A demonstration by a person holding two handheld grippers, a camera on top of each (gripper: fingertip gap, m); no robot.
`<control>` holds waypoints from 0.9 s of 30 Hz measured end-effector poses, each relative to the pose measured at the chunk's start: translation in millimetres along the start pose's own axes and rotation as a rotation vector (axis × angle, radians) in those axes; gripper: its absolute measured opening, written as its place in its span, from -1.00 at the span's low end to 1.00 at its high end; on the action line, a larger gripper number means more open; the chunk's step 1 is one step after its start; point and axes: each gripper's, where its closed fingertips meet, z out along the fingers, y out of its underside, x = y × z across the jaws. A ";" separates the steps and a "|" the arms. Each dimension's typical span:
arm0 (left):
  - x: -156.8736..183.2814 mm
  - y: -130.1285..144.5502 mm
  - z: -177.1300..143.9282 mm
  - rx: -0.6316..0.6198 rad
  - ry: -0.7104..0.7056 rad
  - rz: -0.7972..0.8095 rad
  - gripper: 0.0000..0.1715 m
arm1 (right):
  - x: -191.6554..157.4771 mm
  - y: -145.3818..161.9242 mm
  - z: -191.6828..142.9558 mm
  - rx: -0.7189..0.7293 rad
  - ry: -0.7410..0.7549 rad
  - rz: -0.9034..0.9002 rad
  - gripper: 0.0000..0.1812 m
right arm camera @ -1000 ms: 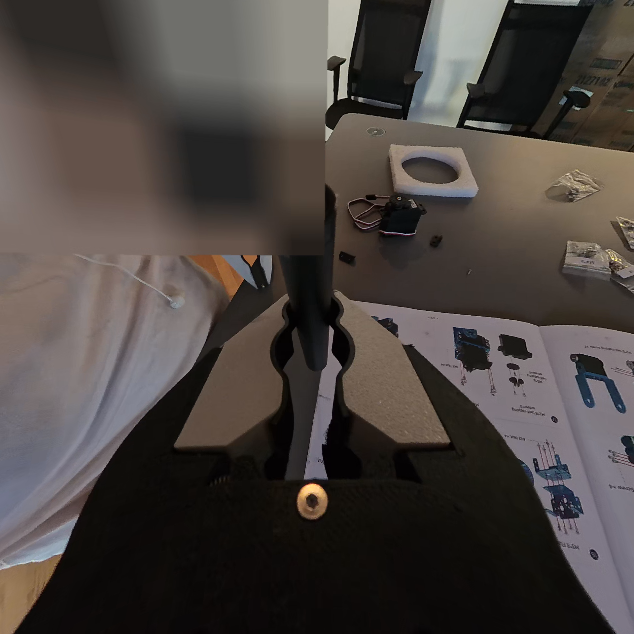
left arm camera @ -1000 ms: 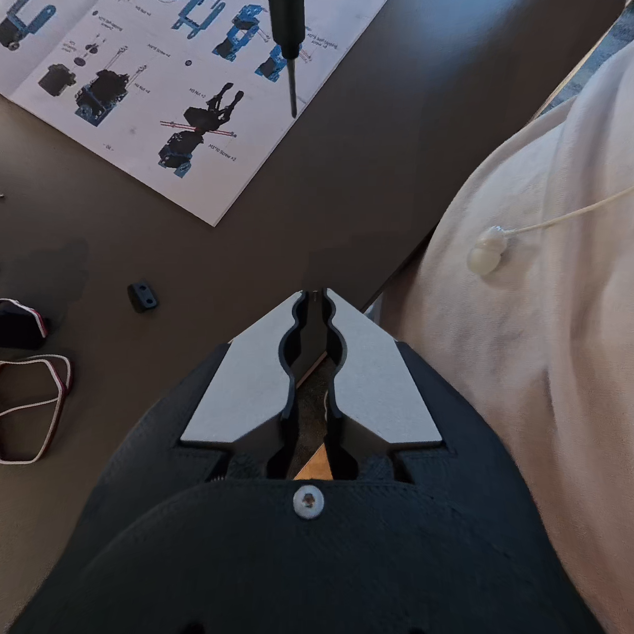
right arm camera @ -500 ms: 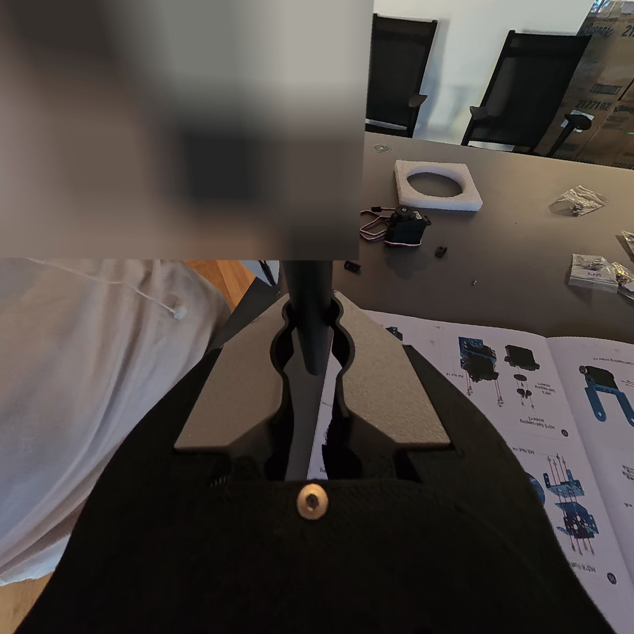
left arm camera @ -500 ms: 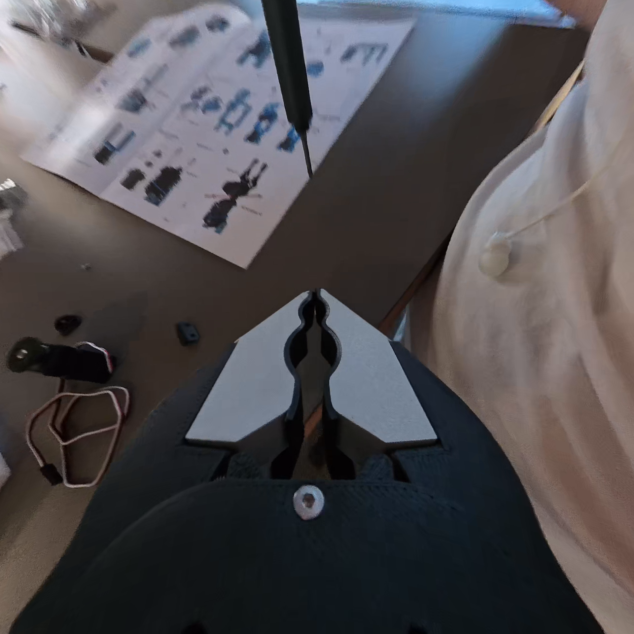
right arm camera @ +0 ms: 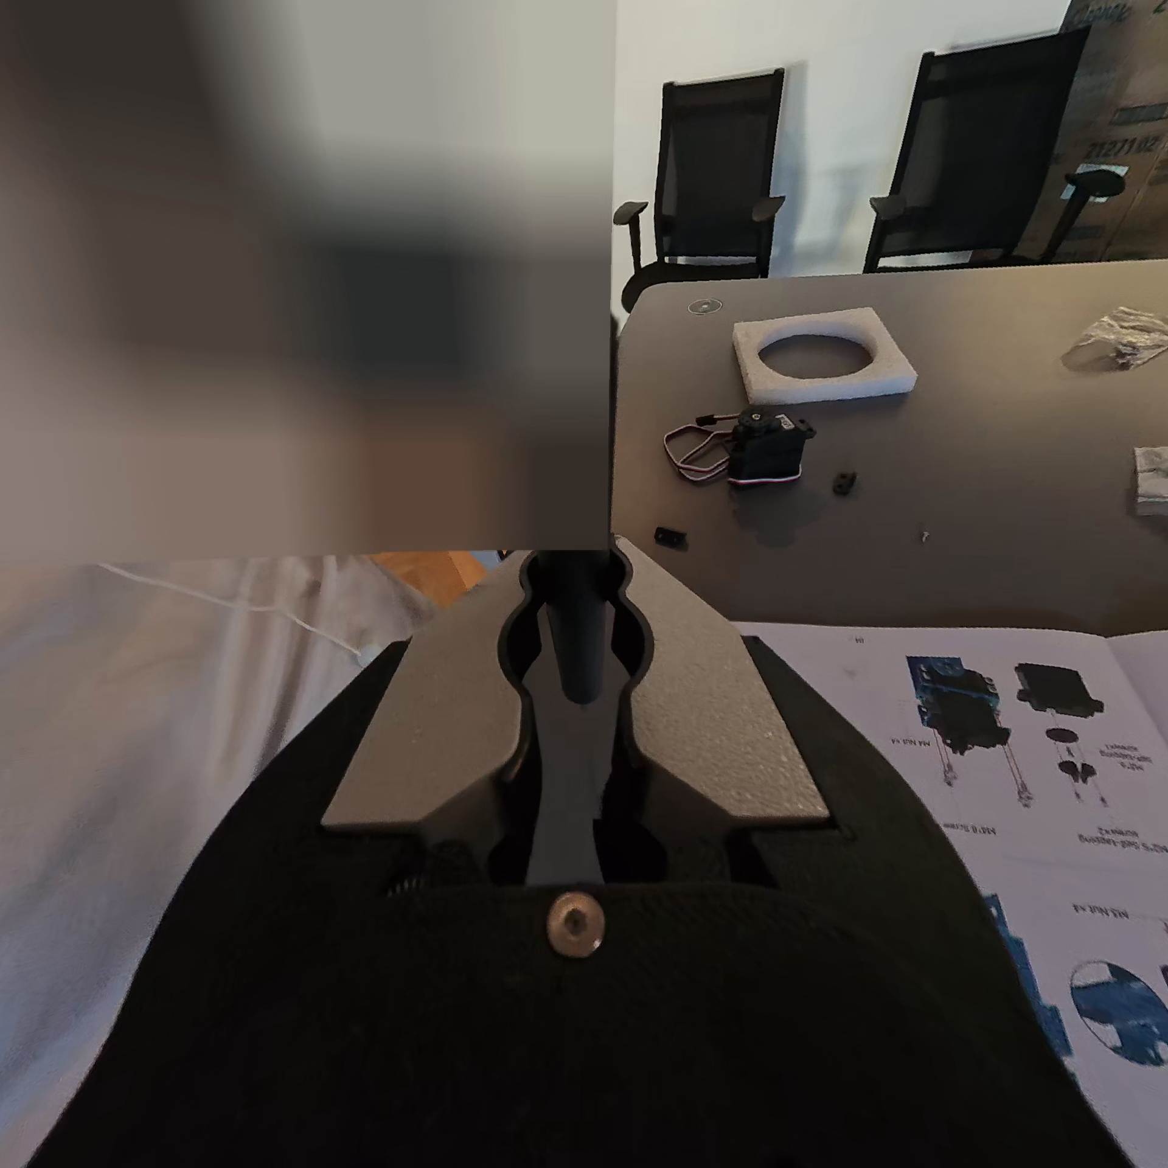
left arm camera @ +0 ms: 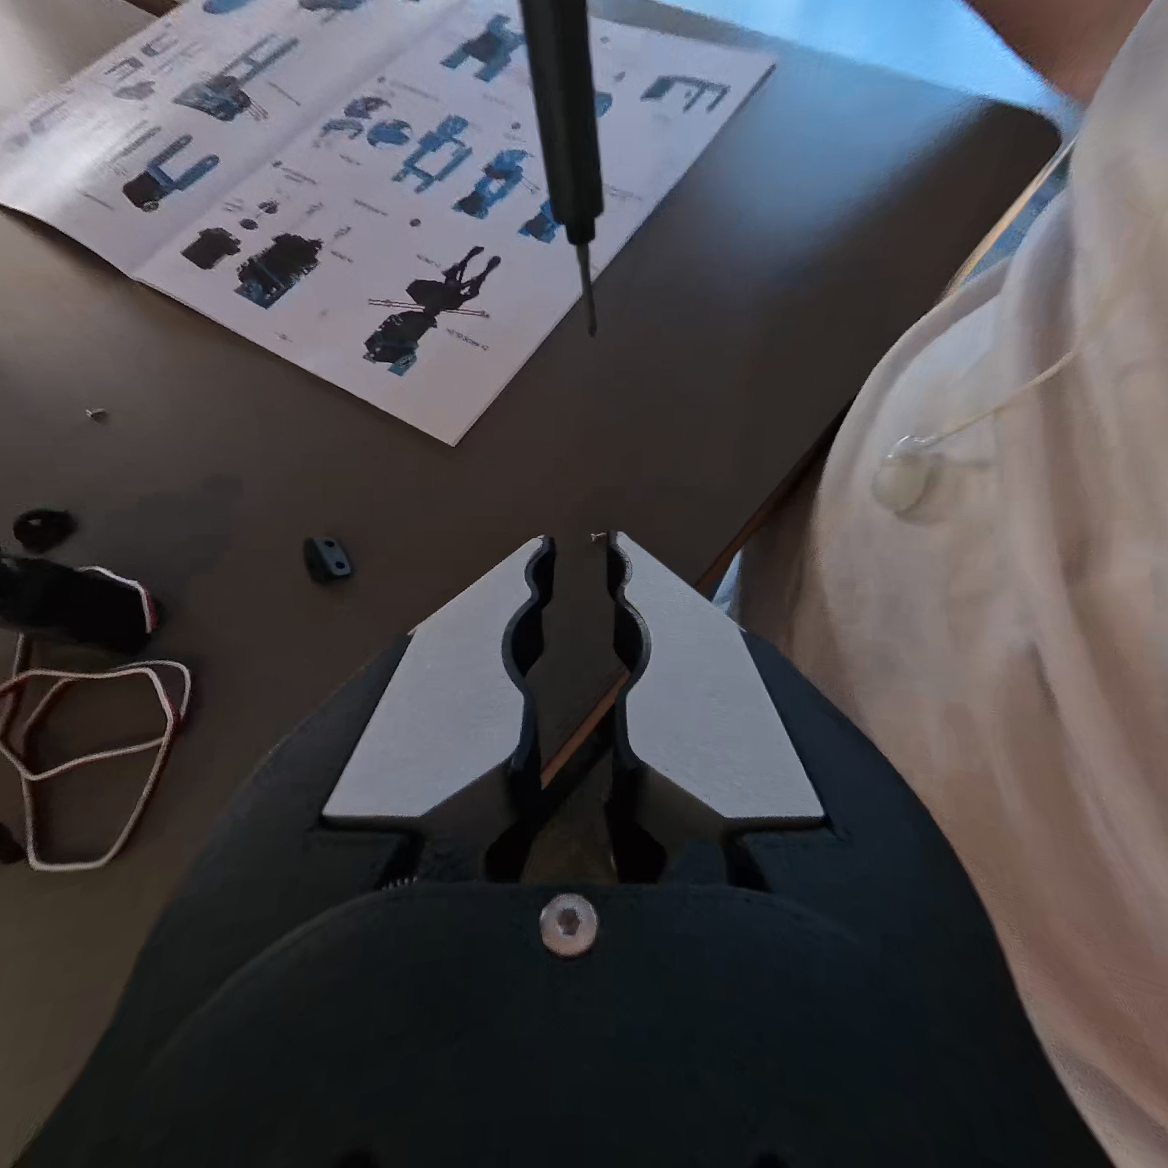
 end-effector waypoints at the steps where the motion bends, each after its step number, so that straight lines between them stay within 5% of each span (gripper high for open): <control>1: 0.4 0.9 3.7 -0.013 0.003 0.019 -0.84 | 0.8 -2.1 2.3 0.001 -0.001 0.004 -0.84; 7: -0.8 9.0 4.8 -0.038 0.018 0.001 -0.85 | 3.5 -23.3 12.6 0.051 -0.012 -0.015 -0.84; 13: -31.7 21.3 -38.4 0.103 -0.038 -0.192 -0.88 | 1.1 -34.0 32.9 0.090 0.021 -0.500 -0.83; 19: -69.9 47.9 -73.1 0.119 -0.130 -0.215 -0.89 | 41.6 15.0 76.1 -0.347 0.119 -1.138 -0.83; 27: -86.9 55.3 -100.6 0.103 -0.128 -0.193 -0.91 | 63.3 52.6 103.0 -0.650 0.049 -1.440 -0.83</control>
